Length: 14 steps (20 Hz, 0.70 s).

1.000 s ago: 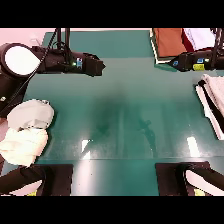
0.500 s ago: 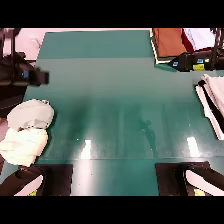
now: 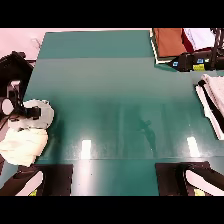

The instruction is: Fold the shirts.

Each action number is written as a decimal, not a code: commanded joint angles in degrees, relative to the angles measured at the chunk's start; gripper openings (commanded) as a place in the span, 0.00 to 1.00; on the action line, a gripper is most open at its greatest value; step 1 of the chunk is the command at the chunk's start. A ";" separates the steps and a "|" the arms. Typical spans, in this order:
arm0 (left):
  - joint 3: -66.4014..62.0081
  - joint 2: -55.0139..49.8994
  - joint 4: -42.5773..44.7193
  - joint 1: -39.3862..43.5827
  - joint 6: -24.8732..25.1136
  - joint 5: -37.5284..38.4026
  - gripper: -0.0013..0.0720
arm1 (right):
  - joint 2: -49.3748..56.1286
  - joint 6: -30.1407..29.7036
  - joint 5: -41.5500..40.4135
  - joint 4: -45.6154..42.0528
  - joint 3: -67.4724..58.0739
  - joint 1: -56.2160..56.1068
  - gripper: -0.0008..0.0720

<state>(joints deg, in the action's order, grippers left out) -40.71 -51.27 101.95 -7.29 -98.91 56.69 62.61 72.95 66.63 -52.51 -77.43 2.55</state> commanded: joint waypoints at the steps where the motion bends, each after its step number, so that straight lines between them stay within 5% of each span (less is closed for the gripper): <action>1: 3.98 0.15 0.42 -3.17 -0.55 -3.58 0.67 | -0.04 0.02 -0.02 0.02 -0.02 -0.04 0.04; 3: 0.33 0.17 -0.37 -3.17 -0.52 -0.96 0.06 | -0.07 0.02 -0.22 0.07 -0.04 -0.04 0.04; 8: -23.85 3.52 -12.87 -1.40 6.78 3.23 0.04 | -0.63 0.15 -0.90 0.48 -5.66 -0.04 0.04; 14: -49.62 3.32 -15.50 20.26 7.89 5.97 0.04 | -0.57 0.57 -1.79 -0.07 -20.85 0.11 0.04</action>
<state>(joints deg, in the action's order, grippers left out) -80.84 -48.01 88.40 3.90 -92.14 61.69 62.04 73.32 65.52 -52.21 -92.27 2.55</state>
